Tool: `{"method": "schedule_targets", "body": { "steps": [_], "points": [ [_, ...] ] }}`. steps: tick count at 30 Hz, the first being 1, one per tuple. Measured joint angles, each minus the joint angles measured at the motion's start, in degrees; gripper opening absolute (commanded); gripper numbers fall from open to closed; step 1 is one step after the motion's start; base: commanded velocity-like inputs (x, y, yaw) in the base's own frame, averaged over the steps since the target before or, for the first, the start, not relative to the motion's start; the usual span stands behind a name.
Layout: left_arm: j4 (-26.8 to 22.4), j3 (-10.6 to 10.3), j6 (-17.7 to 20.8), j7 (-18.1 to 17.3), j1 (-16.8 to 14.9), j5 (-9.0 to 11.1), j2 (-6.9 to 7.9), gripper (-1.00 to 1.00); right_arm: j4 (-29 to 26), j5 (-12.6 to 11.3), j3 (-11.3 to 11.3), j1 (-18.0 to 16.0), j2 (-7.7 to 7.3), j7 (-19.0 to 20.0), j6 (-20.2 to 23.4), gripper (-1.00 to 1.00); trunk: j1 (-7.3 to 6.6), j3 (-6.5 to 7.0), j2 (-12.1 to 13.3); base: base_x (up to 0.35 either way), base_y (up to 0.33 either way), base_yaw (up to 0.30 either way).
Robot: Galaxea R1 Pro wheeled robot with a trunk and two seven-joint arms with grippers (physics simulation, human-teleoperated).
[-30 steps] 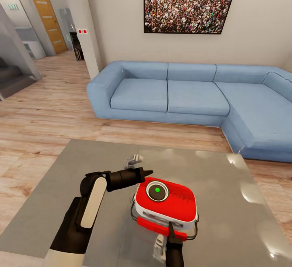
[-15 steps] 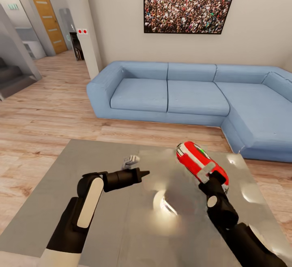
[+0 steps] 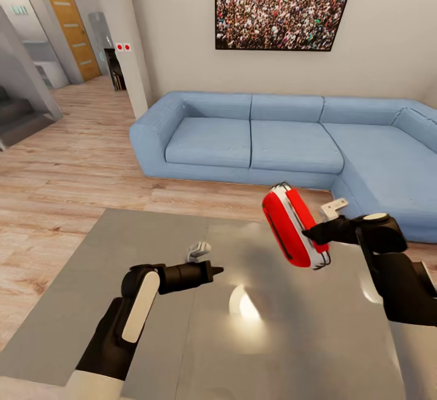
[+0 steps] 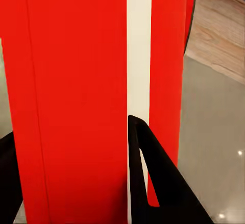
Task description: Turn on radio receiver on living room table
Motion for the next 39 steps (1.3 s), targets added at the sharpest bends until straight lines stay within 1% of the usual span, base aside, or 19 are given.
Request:
{"method": "schedule_targets", "body": {
  "steps": [1, 3, 4, 5, 8, 11, 14, 15, 16, 17, 18, 19, 21, 23, 24, 27, 30, 33, 39],
  "points": [
    [0.17, -0.02, -0.01, 0.02, 0.00, -0.06, 0.00, -1.00, 0.54, 0.17, -0.05, -0.05, 0.14, 1.39, 0.00, -1.00, 0.00, 0.00, 0.00, 0.000, 0.000, 0.000],
    [0.41, -0.07, -0.01, 0.03, 0.00, -0.11, -0.04, -1.00, 1.10, -0.64, -0.08, -0.09, 0.35, 3.82, 0.00, -1.00, 0.00, 0.00, 0.00, 0.000, 0.000, 0.000],
    [0.61, -0.08, -0.01, 0.04, 0.00, -0.17, -0.05, -1.00, 1.40, -0.06, -0.10, -0.10, 0.48, 5.71, 0.00, -1.00, 0.00, 0.00, 0.00, 0.000, 0.000, 0.000],
    [0.70, -0.12, -0.02, 0.07, 0.00, -0.18, -0.05, -1.00, 1.53, -0.29, -0.10, -0.12, 0.56, 6.57, 0.00, -1.00, 0.00, 0.00, 0.00, 0.000, 0.000, 0.000],
    [0.80, -0.23, -0.02, 0.12, 0.00, -0.20, -0.03, -1.00, 1.88, 0.26, -0.01, -0.14, 0.58, 7.68, -0.01, -1.00, 0.00, 0.00, 0.00, 0.000, 0.000, 0.000],
    [0.83, -0.23, -0.01, 0.13, 0.00, -0.21, -0.01, -1.00, 5.21, 0.42, 0.28, -0.12, 0.56, 8.06, -0.01, -1.00, 0.00, 0.00, 0.00, 0.000, 0.000, 0.000],
    [0.83, -0.20, -0.01, 0.14, 0.00, -0.21, 0.00, -1.00, 10.61, 1.02, 0.48, 0.03, 0.54, 7.79, -0.04, -1.00, 0.00, 0.00, 0.00, 0.000, 0.000, 0.000],
    [0.83, -0.20, -0.01, 0.14, 0.00, -0.20, 0.00, -1.00, 11.23, 1.54, 0.49, 0.12, 0.54, 7.72, -0.11, -1.00, 0.00, 0.00, 0.00, 0.000, 0.000, 0.000],
    [0.86, -0.20, -0.01, 0.14, 0.00, -0.19, 0.04, -1.00, 13.19, 0.90, 0.54, 0.32, 0.55, 7.42, 0.00, -1.00, 0.00, 0.00, 0.00, 0.000, 0.000, 0.000],
    [0.88, -0.19, -0.02, 0.14, 0.00, -0.20, 0.04, -1.00, 14.93, 0.96, 0.57, 0.43, 0.55, 7.16, -0.02, -1.00, 0.00, 0.00, 0.00, 0.000, 0.000, 0.000],
    [0.94, -0.16, -0.01, 0.14, 0.00, -0.20, 0.06, -1.00, 15.32, 1.65, 0.56, 0.47, 0.54, 6.76, -0.14, -1.00, 0.00, 0.00, 0.00, 0.000, 0.000, 0.000],
    [1.07, -0.14, -0.02, 0.14, 0.00, -0.21, 0.06, -1.00, 15.93, 1.74, 0.56, 0.51, 0.55, 6.32, -0.19, -1.00, 0.00, 0.00, 0.00, 0.000, 0.000, 0.000],
    [1.79, -0.12, -0.02, 0.14, 0.00, -0.23, 0.03, -1.00, 16.76, 1.00, 0.59, 0.77, 0.60, 5.14, 0.00, -1.00, 0.00, 0.00, 0.00, 0.000, 0.000, 0.000],
    [2.45, -0.11, -0.05, 0.14, 0.00, -0.23, 0.06, -1.00, 17.06, 1.49, 0.58, 1.56, 0.78, 3.97, -0.06, -1.00, 0.00, 0.00, 0.00, 0.000, 0.000, 0.000],
    [2.75, -0.12, -0.37, 0.14, 0.00, -0.22, 0.07, -1.00, 17.30, 1.56, 0.58, 1.96, 1.15, 3.39, -0.10, -1.00, 0.00, 0.00, 0.00, 0.000, 0.000, 0.000],
    [3.59, -0.17, -2.44, 0.09, 0.00, -0.13, 0.08, -1.00, 19.47, 0.58, 0.54, 2.45, 2.31, 2.10, 0.00, -1.00, 0.00, 0.00, 0.00, 0.000, 0.000, 0.000],
    [4.49, -0.24, -3.85, 0.06, 0.00, -0.06, 0.09, -1.00, 23.94, 1.20, 0.51, 2.65, 2.88, 1.31, -0.01, -1.00, 0.00, 0.00, 0.00, 0.000, 0.000, 0.000],
    [4.68, -0.23, -4.11, 0.12, 0.00, -0.03, 0.09, -1.00, 25.22, 0.84, 0.50, 2.67, 2.94, 0.71, -0.01, -1.00, 0.00, 0.00, 0.00, 0.000, 0.000, 0.000],
    [4.70, -0.20, -4.14, 0.13, 0.00, -0.03, 0.09, -1.00, 25.41, 0.88, 0.41, 2.67, 2.79, 0.51, -0.09, -1.00, 0.00, 0.01, 0.00, 0.000, 0.000, 0.000]
  ]
}}
